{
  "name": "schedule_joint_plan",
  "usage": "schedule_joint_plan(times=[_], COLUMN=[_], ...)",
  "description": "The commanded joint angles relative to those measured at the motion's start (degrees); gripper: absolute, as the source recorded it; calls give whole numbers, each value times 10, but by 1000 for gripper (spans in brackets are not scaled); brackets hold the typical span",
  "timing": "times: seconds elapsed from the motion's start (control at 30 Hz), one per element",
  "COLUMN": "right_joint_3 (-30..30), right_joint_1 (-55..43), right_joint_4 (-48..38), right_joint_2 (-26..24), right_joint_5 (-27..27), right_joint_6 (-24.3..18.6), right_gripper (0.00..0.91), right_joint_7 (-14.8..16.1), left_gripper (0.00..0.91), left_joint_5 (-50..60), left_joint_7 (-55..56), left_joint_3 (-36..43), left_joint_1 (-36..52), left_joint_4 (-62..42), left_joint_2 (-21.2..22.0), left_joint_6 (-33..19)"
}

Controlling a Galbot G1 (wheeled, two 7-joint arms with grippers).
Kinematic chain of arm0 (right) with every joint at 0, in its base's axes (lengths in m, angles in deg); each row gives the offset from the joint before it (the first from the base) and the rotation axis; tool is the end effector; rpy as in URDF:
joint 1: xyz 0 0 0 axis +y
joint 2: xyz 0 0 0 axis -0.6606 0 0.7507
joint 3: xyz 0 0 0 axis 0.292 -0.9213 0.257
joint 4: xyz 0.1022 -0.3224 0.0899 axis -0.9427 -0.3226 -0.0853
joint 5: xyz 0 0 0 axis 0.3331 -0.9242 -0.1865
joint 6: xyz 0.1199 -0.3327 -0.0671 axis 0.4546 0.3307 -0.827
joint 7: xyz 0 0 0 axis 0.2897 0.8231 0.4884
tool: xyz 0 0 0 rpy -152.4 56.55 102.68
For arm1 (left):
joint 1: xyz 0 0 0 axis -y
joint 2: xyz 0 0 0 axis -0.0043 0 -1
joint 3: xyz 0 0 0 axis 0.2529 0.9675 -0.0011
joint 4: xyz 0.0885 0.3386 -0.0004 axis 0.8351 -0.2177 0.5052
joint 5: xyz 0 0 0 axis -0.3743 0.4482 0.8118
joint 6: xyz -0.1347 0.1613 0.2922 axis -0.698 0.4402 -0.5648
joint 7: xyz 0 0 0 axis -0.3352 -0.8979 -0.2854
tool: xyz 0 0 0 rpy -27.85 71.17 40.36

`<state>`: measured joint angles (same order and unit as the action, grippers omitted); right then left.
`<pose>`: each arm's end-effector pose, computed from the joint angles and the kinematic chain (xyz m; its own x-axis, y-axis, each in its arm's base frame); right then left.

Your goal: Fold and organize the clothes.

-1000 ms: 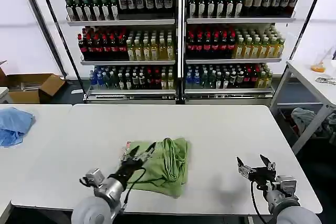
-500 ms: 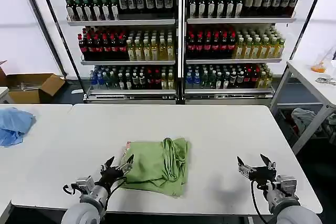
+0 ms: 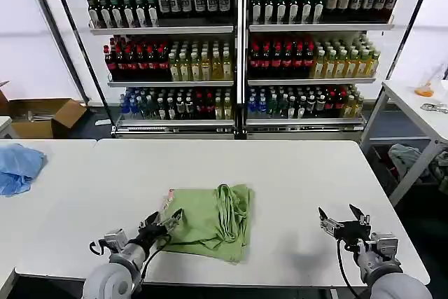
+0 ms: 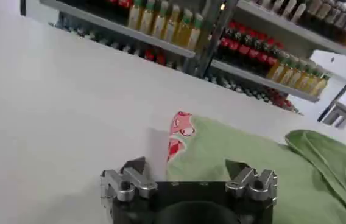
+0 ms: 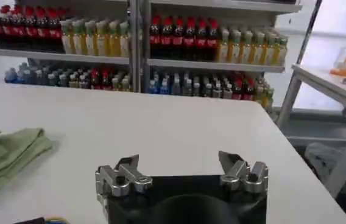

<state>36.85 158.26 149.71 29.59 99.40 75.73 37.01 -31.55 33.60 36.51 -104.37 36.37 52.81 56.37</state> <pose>0.2165 -0.1026 -0.2320 -0.9144 -0.0029 0.4047 -0.0378 0.9962 -0.0783 0.2709 0.0618 -0.3206 -0.8478 0.2700 0.4564 0.0737 0.9123 -0.4028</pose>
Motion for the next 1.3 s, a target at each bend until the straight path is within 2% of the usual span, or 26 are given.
schedule_joint_plan(times=[0.03, 0.07, 0.13, 0.23, 0.27, 0.4, 1.07, 1.2, 1.3], right_joint_3=[1, 1, 2, 4, 5, 7, 16, 19, 18], right_joint_1=[0, 0, 2, 5, 6, 10, 21, 21, 17], right_joint_4=[2, 3, 4, 6, 7, 7, 22, 23, 23], right_joint_2=[1, 1, 3, 4, 4, 6, 4, 1, 1], right_joint_5=[0, 0, 0, 0, 0, 0, 1, 3, 5], right_joint_6=[1, 1, 1, 1, 1, 0, -1, -2, -2], right_gripper=[907, 907, 907, 907, 907, 907, 907, 907, 907], right_joint_7=[-1, -1, -2, -3, -3, -4, -5, -5, -4], left_gripper=[776, 695, 635, 484, 383, 292, 171, 91, 71], left_joint_5=[-157, -165, -172, -180, -183, -200, -244, -240, -231], left_joint_7=[-20, -21, -22, -19, -16, -4, -5, 5, 11], left_joint_3=[-11, -10, -9, -11, -12, -21, -46, -97, -168], left_joint_1=[7, 7, 8, 16, 20, 28, 35, 37, 33], left_joint_4=[4, 6, 5, -7, -10, -25, -25, 0, 24], left_joint_2=[7, 9, 14, 21, 23, 28, 59, 39, 9], left_joint_6=[32, 31, 25, 16, 12, -6, -20, -17, -13])
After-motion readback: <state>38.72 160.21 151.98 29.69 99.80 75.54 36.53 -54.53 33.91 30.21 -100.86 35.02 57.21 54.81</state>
